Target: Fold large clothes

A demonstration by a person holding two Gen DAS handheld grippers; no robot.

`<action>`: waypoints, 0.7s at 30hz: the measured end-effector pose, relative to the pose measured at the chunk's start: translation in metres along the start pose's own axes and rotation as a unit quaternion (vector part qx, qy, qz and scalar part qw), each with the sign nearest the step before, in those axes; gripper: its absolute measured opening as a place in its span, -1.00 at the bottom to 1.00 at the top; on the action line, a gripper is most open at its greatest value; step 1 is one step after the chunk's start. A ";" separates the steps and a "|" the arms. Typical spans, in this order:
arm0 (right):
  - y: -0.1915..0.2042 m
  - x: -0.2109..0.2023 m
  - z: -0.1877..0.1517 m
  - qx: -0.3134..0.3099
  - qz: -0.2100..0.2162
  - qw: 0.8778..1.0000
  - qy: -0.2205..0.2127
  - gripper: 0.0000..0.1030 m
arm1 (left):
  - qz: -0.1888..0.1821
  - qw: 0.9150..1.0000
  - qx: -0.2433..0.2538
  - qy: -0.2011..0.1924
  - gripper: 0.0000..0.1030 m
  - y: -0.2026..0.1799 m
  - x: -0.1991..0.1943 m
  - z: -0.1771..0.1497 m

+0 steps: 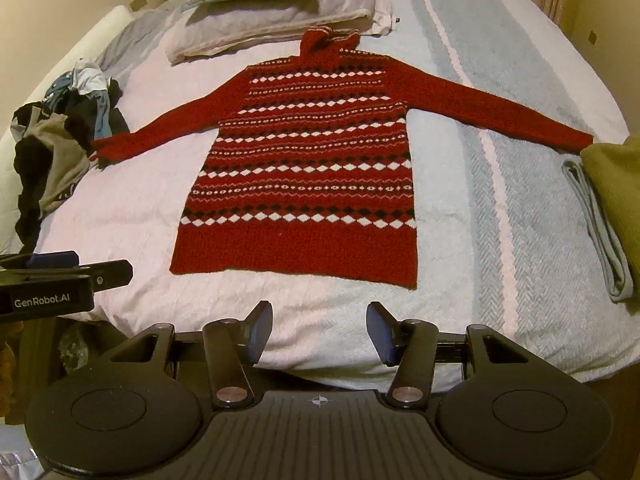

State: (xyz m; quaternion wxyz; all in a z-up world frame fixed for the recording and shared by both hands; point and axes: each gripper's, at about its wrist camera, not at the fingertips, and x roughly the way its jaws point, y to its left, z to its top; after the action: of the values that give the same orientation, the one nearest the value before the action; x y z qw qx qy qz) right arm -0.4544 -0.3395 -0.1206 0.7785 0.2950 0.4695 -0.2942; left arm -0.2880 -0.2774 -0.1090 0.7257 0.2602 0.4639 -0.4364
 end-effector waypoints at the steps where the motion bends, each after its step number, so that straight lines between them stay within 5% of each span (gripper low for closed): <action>1: 0.001 0.000 0.000 -0.001 -0.001 1.000 0.001 -0.04 | -0.001 1.000 0.000 0.001 0.53 0.000 0.001 0.001; 21: 0.003 0.038 0.035 0.019 -0.013 0.999 0.032 -0.04 | -0.008 0.999 -0.011 0.034 0.53 0.022 0.041 0.035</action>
State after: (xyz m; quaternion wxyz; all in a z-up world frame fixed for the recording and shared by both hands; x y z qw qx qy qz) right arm -0.4182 -0.3705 -0.1414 0.7533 0.3130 0.4924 -0.3035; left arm -0.2452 -0.3100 -0.1310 0.7088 0.2629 0.4950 -0.4283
